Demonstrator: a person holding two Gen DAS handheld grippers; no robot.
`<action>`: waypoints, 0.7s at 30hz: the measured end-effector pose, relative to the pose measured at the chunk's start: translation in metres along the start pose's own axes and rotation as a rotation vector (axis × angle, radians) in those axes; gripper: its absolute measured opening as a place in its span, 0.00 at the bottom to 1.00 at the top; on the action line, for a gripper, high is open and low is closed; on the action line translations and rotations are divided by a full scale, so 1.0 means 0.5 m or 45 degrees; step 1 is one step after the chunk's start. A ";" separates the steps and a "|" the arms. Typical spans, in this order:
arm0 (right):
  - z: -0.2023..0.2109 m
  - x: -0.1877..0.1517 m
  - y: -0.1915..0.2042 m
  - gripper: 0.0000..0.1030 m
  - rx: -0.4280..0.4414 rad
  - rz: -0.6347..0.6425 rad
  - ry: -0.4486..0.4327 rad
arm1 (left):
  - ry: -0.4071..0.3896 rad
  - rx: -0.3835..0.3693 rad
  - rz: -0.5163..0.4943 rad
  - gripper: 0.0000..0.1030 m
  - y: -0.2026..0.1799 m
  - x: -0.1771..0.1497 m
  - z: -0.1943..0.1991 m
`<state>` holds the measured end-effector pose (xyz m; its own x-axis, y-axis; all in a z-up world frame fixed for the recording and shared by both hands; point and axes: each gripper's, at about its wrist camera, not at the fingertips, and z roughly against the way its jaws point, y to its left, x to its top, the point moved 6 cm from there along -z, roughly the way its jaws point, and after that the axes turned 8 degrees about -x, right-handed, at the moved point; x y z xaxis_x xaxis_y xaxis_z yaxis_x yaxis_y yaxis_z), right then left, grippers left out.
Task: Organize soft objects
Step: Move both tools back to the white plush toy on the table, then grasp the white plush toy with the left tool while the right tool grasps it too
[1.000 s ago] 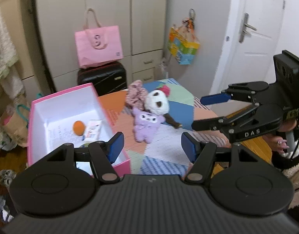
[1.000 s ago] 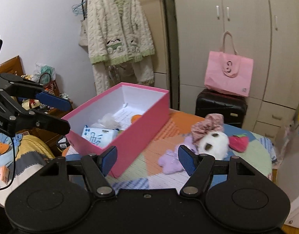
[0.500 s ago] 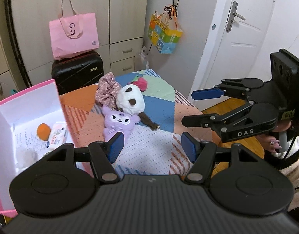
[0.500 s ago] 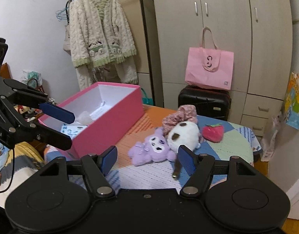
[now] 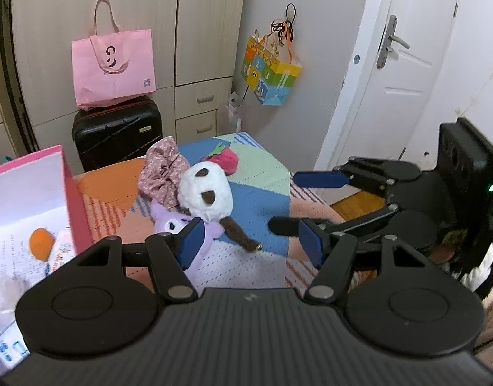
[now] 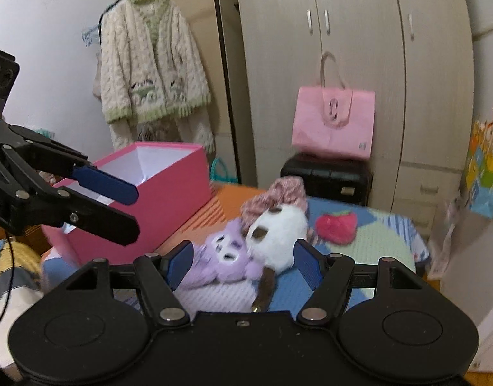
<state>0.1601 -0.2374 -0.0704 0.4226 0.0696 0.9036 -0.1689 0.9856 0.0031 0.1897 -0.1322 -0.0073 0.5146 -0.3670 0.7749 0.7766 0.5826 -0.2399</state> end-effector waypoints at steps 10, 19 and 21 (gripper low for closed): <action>-0.092 -0.019 -0.014 0.72 0.033 -0.002 0.040 | -0.078 0.008 0.101 0.62 0.041 0.007 -0.081; -0.179 -0.029 -0.029 0.72 0.010 -0.011 0.072 | -0.114 0.111 0.148 0.62 0.093 0.016 -0.177; -0.199 -0.031 -0.038 0.72 0.001 -0.043 0.092 | -0.130 0.136 0.176 0.62 0.109 0.020 -0.198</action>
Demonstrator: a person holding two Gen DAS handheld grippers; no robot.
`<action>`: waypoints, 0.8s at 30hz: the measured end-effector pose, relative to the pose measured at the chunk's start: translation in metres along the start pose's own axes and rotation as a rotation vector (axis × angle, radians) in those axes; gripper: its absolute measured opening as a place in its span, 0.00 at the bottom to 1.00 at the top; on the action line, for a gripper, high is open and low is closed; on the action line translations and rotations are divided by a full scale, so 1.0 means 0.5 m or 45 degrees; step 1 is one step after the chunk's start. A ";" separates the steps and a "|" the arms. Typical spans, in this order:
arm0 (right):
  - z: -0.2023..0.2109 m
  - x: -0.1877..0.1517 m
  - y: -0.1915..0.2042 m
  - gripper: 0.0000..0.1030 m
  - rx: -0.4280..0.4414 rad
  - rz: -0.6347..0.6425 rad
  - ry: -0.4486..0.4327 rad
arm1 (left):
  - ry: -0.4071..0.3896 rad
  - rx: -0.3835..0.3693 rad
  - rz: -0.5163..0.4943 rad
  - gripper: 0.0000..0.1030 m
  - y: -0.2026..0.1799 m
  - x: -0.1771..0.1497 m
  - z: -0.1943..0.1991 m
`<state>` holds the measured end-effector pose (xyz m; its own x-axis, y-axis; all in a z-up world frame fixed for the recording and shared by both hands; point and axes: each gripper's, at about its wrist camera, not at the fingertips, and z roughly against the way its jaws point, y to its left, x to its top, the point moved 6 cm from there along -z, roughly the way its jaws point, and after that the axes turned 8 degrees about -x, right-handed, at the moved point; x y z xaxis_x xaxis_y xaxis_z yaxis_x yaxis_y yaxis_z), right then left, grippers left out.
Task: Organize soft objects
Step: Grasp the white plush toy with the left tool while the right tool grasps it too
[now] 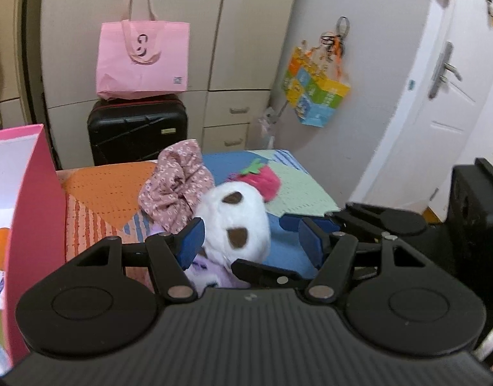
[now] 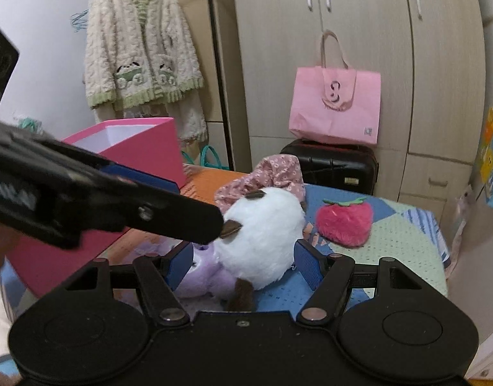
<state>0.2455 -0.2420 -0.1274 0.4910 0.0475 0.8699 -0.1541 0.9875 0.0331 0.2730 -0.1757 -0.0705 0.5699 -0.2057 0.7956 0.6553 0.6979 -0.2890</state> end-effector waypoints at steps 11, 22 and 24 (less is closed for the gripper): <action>-0.069 -0.015 -0.025 0.72 0.064 -0.165 0.075 | 0.064 0.043 0.097 0.58 0.046 -0.009 -0.085; -0.079 -0.019 -0.023 0.66 0.050 -0.181 0.055 | 0.090 0.079 0.042 0.55 0.034 -0.024 -0.105; -0.074 -0.020 -0.021 0.64 0.037 -0.172 0.041 | 0.086 0.083 0.033 0.55 0.029 -0.024 -0.104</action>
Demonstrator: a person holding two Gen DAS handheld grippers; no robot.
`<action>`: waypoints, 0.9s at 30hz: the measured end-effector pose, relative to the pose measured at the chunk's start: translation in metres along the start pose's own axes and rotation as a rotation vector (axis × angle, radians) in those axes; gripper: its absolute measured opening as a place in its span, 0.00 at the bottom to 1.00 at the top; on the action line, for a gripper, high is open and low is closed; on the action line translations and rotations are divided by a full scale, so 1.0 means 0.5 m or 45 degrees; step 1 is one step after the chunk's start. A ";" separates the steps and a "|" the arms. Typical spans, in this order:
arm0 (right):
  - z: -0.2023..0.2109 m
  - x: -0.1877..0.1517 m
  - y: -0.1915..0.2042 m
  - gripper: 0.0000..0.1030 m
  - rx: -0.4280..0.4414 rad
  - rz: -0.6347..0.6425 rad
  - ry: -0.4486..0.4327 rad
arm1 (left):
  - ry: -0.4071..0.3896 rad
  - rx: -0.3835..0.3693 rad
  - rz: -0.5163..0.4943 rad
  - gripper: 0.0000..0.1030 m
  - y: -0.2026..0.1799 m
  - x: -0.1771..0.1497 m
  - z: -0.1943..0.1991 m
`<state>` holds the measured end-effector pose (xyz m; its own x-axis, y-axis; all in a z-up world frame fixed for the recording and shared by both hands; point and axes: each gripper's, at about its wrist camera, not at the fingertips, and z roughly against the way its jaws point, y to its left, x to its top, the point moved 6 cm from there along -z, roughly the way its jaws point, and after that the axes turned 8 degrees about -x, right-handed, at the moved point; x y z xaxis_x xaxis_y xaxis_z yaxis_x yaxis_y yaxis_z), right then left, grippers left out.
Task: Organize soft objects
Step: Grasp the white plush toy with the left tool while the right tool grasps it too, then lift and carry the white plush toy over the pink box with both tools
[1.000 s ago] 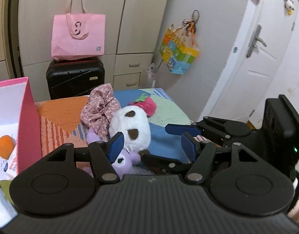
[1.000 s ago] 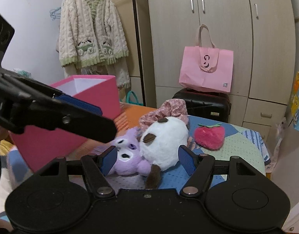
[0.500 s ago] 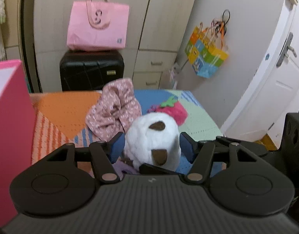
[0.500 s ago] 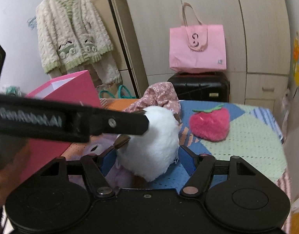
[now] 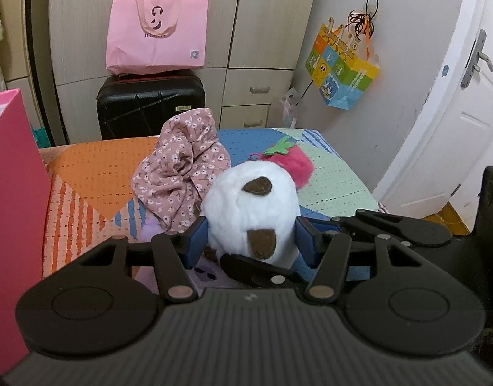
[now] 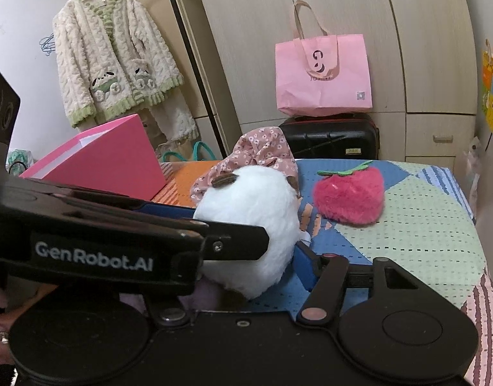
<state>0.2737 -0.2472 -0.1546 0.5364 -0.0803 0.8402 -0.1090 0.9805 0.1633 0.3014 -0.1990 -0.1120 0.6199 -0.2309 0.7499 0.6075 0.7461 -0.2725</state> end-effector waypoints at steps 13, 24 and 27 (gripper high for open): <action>0.068 0.002 0.018 0.62 -0.103 0.059 -0.112 | -0.051 -0.037 -0.058 0.55 -0.047 -0.002 0.055; 0.141 0.001 0.050 0.63 -0.156 0.098 -0.173 | -0.093 -0.052 -0.115 0.55 -0.092 -0.016 0.124; 0.162 -0.004 0.058 0.63 -0.164 0.098 -0.181 | -0.095 -0.051 -0.125 0.55 -0.105 -0.023 0.141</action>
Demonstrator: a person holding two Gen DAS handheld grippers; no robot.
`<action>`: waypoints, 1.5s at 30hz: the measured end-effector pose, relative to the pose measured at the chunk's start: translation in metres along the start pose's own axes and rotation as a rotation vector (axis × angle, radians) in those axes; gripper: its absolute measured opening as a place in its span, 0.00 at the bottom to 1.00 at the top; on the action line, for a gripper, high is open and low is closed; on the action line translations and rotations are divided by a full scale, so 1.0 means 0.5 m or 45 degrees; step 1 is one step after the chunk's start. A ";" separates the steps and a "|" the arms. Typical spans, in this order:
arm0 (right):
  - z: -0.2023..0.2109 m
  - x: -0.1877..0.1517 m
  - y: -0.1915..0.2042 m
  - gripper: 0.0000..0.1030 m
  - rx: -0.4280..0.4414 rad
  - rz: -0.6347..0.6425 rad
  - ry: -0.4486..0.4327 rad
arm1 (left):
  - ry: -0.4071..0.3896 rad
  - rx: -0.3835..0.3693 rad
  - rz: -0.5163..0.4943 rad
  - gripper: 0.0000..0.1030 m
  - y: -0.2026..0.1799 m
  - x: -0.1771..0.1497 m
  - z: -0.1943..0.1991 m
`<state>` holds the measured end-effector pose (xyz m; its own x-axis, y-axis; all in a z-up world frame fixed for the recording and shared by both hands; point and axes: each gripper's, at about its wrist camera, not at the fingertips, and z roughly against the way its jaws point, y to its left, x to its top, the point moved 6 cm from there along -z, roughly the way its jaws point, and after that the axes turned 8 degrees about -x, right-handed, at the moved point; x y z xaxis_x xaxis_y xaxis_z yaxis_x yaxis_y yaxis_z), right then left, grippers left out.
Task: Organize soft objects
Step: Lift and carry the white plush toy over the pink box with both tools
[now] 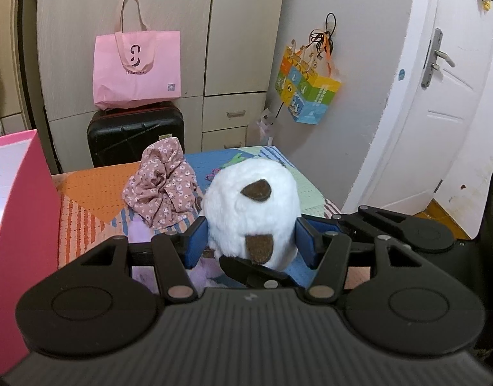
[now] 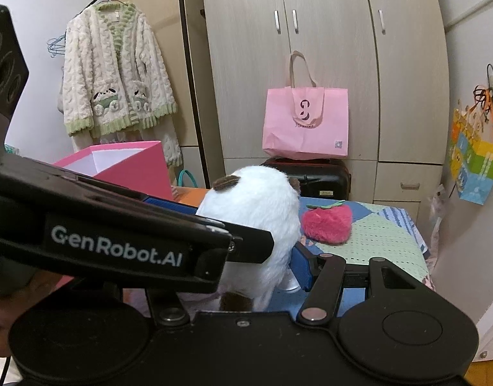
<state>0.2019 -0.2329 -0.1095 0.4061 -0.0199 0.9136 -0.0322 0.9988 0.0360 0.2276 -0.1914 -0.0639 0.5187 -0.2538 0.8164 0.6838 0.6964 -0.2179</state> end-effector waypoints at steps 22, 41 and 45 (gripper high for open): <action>0.129 -0.054 0.034 0.63 0.104 -0.128 0.137 | 0.032 -0.070 0.084 0.55 -0.038 -0.093 0.114; 0.195 -0.074 0.164 0.63 0.215 -0.036 0.330 | 0.121 -0.110 0.268 0.57 0.009 -0.172 0.252; 0.215 -0.064 0.201 0.63 0.280 0.045 0.341 | 0.137 -0.127 0.289 0.57 0.025 -0.180 0.304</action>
<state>0.0875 -0.1368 -0.0916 0.6255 0.0557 0.7783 -0.2343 0.9648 0.1193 0.1118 -0.0579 -0.0588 0.7123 -0.1722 0.6805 0.5884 0.6751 -0.4451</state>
